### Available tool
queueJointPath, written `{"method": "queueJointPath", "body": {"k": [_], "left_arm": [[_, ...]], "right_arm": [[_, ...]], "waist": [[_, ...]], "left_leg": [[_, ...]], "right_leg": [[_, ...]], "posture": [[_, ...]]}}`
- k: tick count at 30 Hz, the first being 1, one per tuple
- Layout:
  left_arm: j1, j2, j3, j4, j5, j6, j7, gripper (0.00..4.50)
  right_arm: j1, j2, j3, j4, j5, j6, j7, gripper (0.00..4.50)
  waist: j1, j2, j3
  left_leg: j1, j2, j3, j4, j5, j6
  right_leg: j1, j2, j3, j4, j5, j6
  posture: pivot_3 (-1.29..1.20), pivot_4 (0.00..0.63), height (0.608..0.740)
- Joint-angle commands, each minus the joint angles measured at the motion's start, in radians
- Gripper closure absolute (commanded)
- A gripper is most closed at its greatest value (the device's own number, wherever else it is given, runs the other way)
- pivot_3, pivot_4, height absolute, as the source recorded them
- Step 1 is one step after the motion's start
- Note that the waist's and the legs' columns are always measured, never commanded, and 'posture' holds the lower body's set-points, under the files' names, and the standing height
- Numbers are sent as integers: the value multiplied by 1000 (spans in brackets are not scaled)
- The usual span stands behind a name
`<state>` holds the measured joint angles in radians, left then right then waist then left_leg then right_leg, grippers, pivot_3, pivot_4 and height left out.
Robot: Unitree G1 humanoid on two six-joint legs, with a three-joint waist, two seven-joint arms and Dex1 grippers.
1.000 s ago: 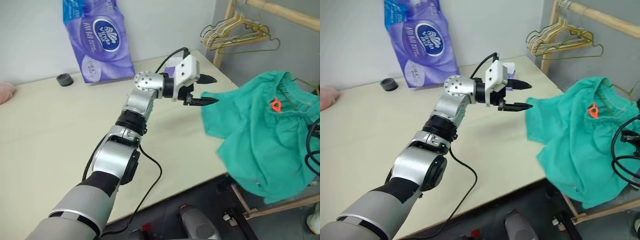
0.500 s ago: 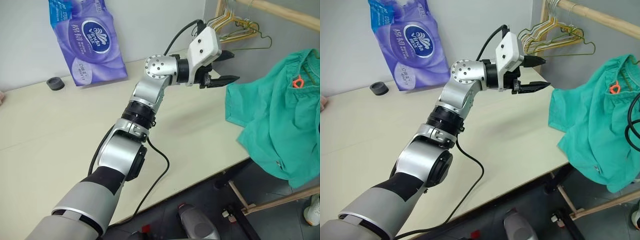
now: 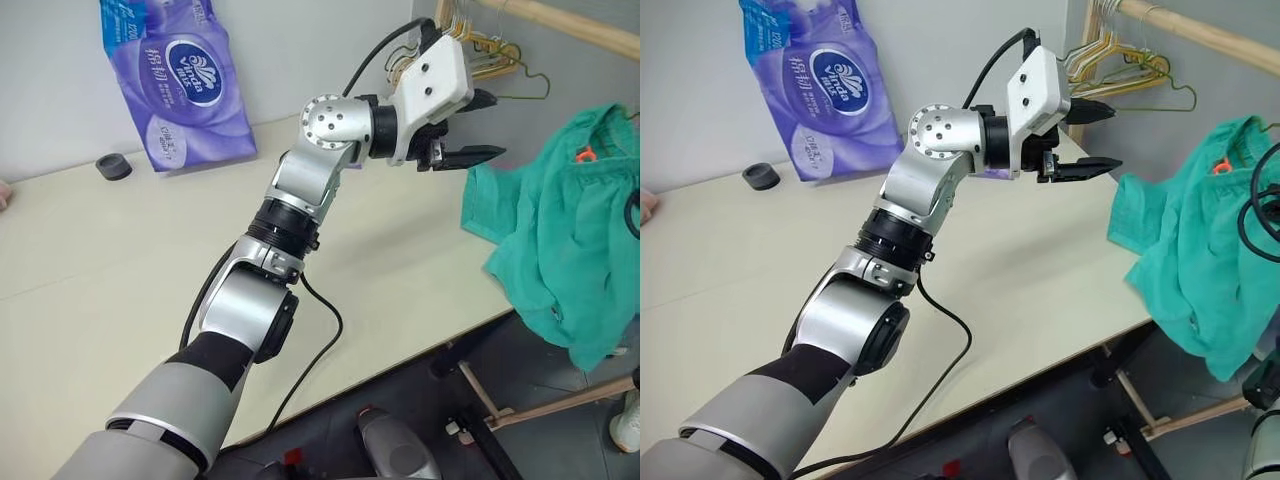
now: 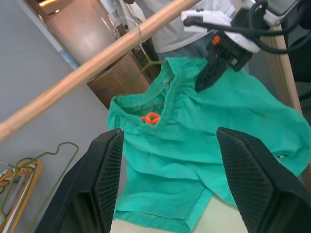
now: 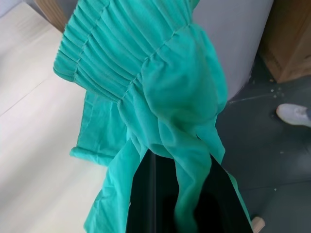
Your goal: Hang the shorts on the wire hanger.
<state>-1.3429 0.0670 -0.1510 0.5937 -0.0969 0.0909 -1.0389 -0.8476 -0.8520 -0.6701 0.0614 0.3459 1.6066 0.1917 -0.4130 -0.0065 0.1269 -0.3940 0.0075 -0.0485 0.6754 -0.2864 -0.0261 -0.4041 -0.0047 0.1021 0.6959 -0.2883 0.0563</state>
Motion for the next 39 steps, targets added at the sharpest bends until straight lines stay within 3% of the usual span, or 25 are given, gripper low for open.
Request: {"method": "queueJointPath", "body": {"k": [1,7,14,17,24,32,39], "left_arm": [[-46,-14,3,-63,-34,104,13,1287],[-59,-20,12,-92,-84,269,1,1287],[-49,-4,-3,-98,-71,251,0,1287],[-46,-1,-6,-98,-70,247,-4,1254],[-32,1,-17,-107,-71,247,-11,1254],[-7,10,-45,-117,-76,242,-71,1254],[15,12,-56,-111,-75,248,-105,1254]], "right_arm": [[-35,-10,-35,-10,20,8,-31,4500],[-40,-9,-36,7,32,8,-64,4500],[-13,-12,-11,-24,55,8,-66,4500],[11,-5,-9,-64,65,8,-69,3807],[78,25,-53,-200,91,8,-156,1586],[85,82,-35,-493,55,8,-325,1586],[29,63,95,-657,40,0,-277,1586]], "waist": [[2,0,0],[2,1,0],[4,2,1],[6,2,1],[12,2,0],[18,4,-1],[19,6,-2]], "left_leg": [[0,0,0,0,0,0],[0,-4,0,0,0,0],[0,-4,0,0,0,0],[0,-4,0,0,0,0],[0,-5,0,0,0,0],[1,-6,0,0,0,0],[3,-6,-1,0,0,0]], "right_leg": [[0,0,0,0,0,0],[0,-1,0,0,0,1],[0,-1,0,0,-1,1],[0,-1,0,0,-1,1],[0,-1,1,0,-1,1],[0,-2,1,0,-2,3],[0,-3,1,0,-4,7]], "posture": [[-375,117,740],[-370,117,740],[-369,117,740],[-369,117,740],[-368,110,740],[-396,97,740],[-399,80,740]]}}
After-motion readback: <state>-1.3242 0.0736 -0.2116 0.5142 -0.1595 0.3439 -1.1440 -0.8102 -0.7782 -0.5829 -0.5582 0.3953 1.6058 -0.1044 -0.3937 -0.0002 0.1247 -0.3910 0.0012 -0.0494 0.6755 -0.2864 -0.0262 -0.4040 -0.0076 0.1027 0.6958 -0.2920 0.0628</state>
